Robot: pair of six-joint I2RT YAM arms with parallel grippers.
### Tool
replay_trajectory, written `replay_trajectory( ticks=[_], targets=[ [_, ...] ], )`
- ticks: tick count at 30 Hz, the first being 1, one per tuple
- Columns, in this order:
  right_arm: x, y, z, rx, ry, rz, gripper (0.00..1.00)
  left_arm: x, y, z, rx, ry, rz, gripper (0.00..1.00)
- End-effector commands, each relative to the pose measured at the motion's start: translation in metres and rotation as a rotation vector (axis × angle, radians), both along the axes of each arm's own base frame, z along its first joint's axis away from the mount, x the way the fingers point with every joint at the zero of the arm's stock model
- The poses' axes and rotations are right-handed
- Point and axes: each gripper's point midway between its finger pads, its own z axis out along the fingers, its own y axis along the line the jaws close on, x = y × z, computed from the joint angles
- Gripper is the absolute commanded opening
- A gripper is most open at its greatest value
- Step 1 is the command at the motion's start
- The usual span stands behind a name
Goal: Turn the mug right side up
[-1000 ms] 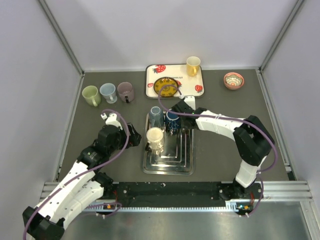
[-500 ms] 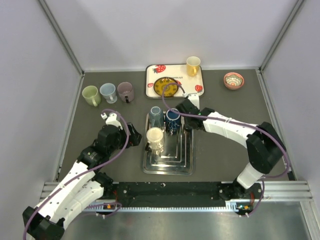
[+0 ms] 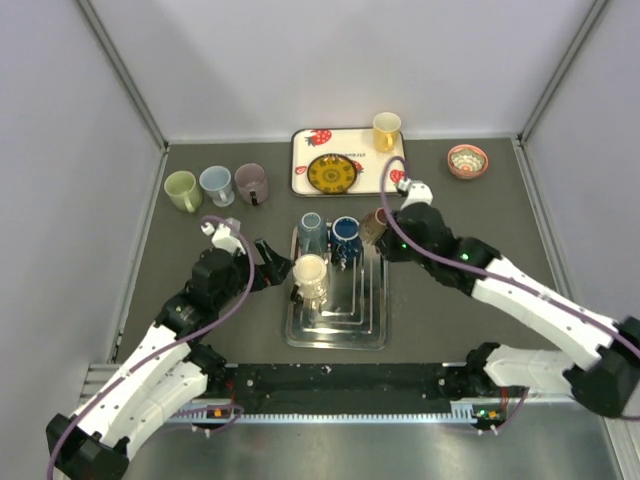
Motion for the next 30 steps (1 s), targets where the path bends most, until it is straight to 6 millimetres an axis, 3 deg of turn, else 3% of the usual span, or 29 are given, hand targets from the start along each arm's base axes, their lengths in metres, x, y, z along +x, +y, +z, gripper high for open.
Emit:
replay_trajectory(
  ticks=[1, 2, 4, 5, 7, 9, 10, 14, 15, 21, 30],
  targets=[
    [-0.020, 0.033, 0.073, 0.337, -0.145, 0.152, 0.00, -0.003, -0.039, 0.055, -0.284, -0.186, -0.146, 0.99],
    [-0.026, 0.034, 0.081, 0.379, -0.151, 0.168, 0.00, -0.005, -0.042, 0.072, -0.340, -0.251, -0.167, 0.99],
    [-0.034, 0.045, 0.099, 0.464, -0.178, 0.234, 0.00, -0.013, -0.049, 0.073, -0.403, -0.263, -0.209, 0.99],
    [-0.037, 0.048, 0.101, 0.500, -0.173, 0.242, 0.00, -0.017, -0.051, 0.092, -0.450, -0.336, -0.237, 0.99],
    [-0.046, 0.056, 0.122, 0.592, -0.213, 0.306, 0.00, -0.030, -0.059, 0.097, -0.520, -0.368, -0.320, 0.99],
    [-0.055, 0.060, 0.127, 0.662, -0.207, 0.343, 0.00, -0.042, -0.063, 0.112, -0.605, -0.440, -0.387, 0.99],
    [-0.057, 0.063, 0.142, 0.722, -0.250, 0.364, 0.00, -0.044, -0.066, 0.113, -0.622, -0.442, -0.407, 0.99],
    [-0.071, 0.070, 0.157, 0.886, -0.260, 0.426, 0.00, -0.060, -0.078, 0.116, -0.691, -0.450, -0.525, 0.89],
    [-0.072, 0.070, 0.160, 0.909, -0.266, 0.432, 0.00, -0.067, -0.079, 0.126, -0.734, -0.474, -0.557, 0.86],
    [-0.079, 0.075, 0.172, 1.020, -0.271, 0.476, 0.00, -0.069, -0.096, 0.128, -0.789, -0.426, -0.617, 0.76],
    [-0.080, 0.080, 0.167, 1.046, -0.248, 0.496, 0.00, -0.064, -0.112, 0.152, -0.878, -0.440, -0.638, 0.67]
  ],
)
